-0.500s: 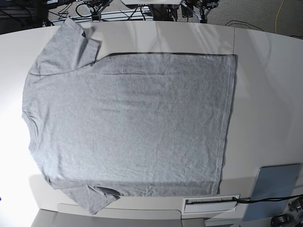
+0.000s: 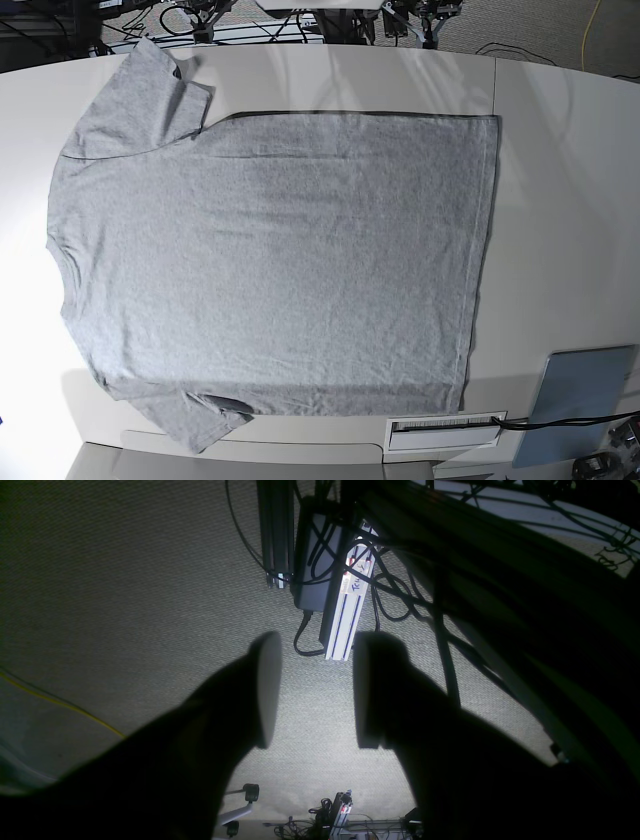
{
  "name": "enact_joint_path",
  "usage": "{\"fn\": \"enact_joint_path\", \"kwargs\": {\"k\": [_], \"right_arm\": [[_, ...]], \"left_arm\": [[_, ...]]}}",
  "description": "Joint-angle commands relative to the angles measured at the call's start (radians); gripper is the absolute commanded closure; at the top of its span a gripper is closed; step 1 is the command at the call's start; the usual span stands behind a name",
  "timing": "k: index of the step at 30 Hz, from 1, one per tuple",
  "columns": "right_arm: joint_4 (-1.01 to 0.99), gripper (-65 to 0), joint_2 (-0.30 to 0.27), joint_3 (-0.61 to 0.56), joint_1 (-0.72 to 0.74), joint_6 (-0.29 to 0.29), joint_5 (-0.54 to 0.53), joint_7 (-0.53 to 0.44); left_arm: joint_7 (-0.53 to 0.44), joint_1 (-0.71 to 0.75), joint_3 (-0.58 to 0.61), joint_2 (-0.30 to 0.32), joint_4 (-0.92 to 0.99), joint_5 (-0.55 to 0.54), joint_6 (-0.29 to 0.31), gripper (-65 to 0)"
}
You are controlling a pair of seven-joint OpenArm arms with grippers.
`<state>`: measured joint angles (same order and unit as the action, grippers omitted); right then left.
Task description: Fold the T-shirt properly
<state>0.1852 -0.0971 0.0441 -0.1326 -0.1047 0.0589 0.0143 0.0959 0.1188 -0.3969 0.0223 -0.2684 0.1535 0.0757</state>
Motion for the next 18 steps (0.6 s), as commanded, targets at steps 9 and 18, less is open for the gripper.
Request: {"fn": "enact_joint_path", "kwargs": {"k": [9,18], "right_arm": [[0.003,-15.9,-0.008,0.003,-0.025,-0.003,0.002,-0.012],[0.025,-15.9,-0.033,0.003,-0.136,-0.003,0.002,-0.079]], "left_arm": [[0.013,0.028,-0.002,0.001,-0.005,0.004,0.003,-25.4],[0.079,0.127,-0.002,0.023,-0.111,0.003,0.029,-25.4]]}}
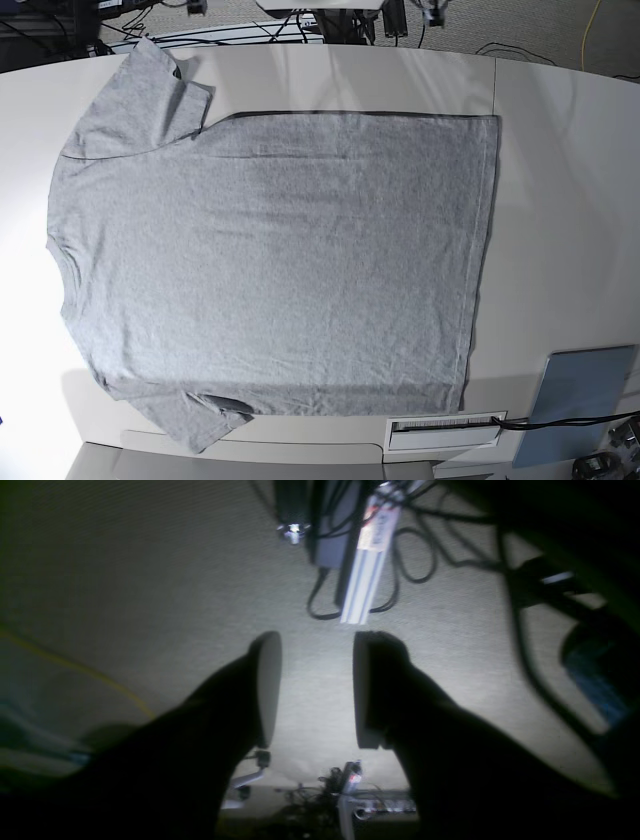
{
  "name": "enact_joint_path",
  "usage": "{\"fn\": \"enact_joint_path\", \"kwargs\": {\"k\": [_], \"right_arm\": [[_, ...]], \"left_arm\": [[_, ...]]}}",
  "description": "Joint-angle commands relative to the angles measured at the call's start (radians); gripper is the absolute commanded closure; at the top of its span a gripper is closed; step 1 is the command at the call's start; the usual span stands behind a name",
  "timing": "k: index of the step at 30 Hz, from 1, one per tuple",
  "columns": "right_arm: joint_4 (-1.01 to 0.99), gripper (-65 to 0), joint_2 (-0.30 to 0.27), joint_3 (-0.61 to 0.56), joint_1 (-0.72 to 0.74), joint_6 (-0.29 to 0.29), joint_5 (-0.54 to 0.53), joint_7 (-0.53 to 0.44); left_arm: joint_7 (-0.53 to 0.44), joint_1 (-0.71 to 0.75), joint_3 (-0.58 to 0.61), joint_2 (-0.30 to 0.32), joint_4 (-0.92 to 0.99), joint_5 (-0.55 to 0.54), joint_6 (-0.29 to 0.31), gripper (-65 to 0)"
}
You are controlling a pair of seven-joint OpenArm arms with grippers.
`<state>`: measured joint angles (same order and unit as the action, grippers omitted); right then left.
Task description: Fold the T-shirt properly
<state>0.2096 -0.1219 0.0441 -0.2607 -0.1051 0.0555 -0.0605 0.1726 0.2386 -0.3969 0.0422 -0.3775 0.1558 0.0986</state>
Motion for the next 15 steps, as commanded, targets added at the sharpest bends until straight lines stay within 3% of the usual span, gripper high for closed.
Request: {"fn": "enact_joint_path", "kwargs": {"k": [1,8,15], "right_arm": [[0.020,-15.9,-0.012,0.003,-0.025,-0.003,0.005,-0.003],[0.266,-15.9,-0.034,0.003,-0.200,-0.013,0.005,0.047],[0.649,-15.9,-0.062,0.003,-0.431,-0.038,-0.016,0.118]], "left_arm": [[0.006,0.029,-0.002,0.005,-0.032,-0.003,0.024,-25.4],[0.042,0.214,-0.002,0.006,-0.308,-0.089,0.137,-25.4],[0.079,0.430,-0.002,0.006,-0.655,-0.169,0.217,-25.4]]}}
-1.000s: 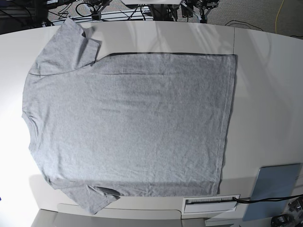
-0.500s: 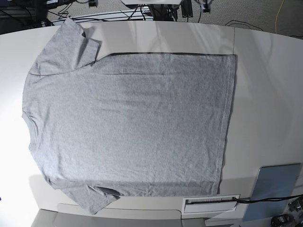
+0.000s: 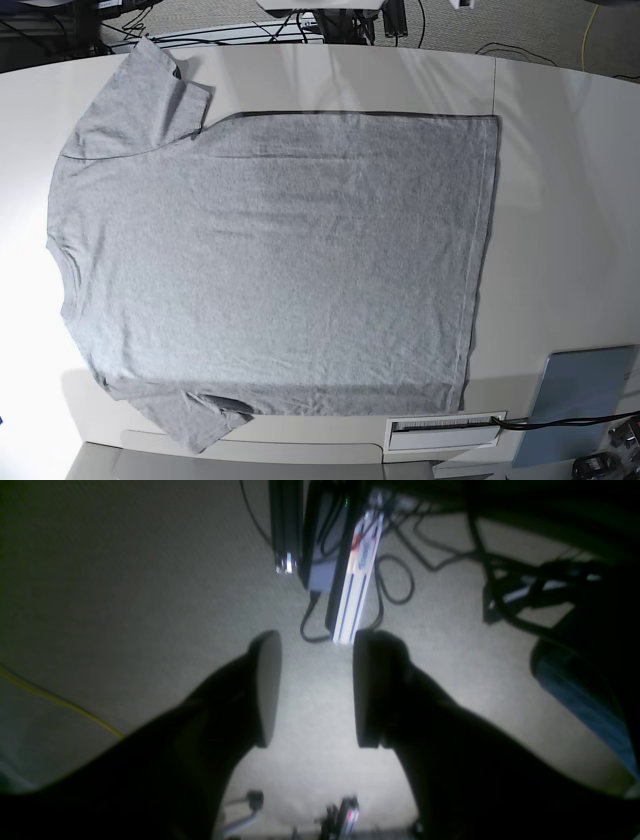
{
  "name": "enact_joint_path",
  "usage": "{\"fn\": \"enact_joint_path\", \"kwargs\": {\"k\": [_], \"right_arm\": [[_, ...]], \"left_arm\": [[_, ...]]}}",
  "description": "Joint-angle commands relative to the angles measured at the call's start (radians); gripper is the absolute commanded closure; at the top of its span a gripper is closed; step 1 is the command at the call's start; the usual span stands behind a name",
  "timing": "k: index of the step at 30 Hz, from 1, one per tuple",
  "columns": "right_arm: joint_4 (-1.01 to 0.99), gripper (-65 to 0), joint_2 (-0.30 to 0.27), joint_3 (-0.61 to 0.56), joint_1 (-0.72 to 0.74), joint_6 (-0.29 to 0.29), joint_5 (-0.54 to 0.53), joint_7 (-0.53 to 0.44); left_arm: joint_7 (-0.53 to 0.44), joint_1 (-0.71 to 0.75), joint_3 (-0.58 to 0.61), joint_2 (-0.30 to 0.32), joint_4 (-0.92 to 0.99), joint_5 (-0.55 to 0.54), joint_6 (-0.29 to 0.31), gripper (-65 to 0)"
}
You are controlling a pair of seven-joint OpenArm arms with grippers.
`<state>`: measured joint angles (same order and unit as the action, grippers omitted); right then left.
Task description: Fold the T-shirt properly
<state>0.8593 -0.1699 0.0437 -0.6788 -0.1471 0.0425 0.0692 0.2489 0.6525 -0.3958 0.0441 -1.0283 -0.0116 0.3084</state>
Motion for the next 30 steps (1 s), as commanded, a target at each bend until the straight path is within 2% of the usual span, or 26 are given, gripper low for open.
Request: {"fn": "enact_joint_path", "kwargs": {"k": [1,5,7,10,17,19,23,27,30], "right_arm": [[0.064,-15.9,-0.023,0.003,-0.051,0.005,-0.019,0.002],[0.330,-15.9,-0.079,0.003,-0.206,0.005,-0.054,0.031],[0.463,-15.9,-0.115,0.003,-0.283,0.005,-0.053,0.031],[0.658,-15.9,-0.172,0.003,-0.396,0.006,-0.053,0.035],[1.032,-15.9,-0.286,0.004,-0.584,0.023,-0.023,0.108],[1.112,-15.9,-0.308,0.004,-0.610,0.063,0.042,0.126],[1.236,-15.9,-0.329,0.004,-0.623,0.188,0.220,0.184],[1.318,-15.9,-0.329,0.004,-0.623,0.314,0.420,0.221],[1.360,-16.0,-0.329,0.004,-0.623,0.393,0.537,0.253]], "left_arm": [[0.008,0.045,-0.003,0.004,-0.058,-0.008,0.008,-25.4],[0.022,0.154,-0.003,0.010,-0.270,-0.008,0.017,-25.4],[0.022,0.197,-0.003,0.027,-0.369,-0.008,0.068,-25.4],[0.023,0.250,-0.003,0.065,-0.516,-0.008,0.118,-25.4],[0.023,0.371,-0.003,0.180,-0.867,0.026,0.132,-25.4],[0.020,0.396,-0.003,0.214,-0.958,0.071,0.138,-25.4],[0.011,0.389,-0.003,0.270,-1.101,0.195,0.137,-25.4],[-0.097,0.356,-0.003,0.333,-1.184,0.370,0.138,-25.4],[-0.167,0.323,-0.002,0.380,-1.197,0.438,0.142,-26.7]]}}
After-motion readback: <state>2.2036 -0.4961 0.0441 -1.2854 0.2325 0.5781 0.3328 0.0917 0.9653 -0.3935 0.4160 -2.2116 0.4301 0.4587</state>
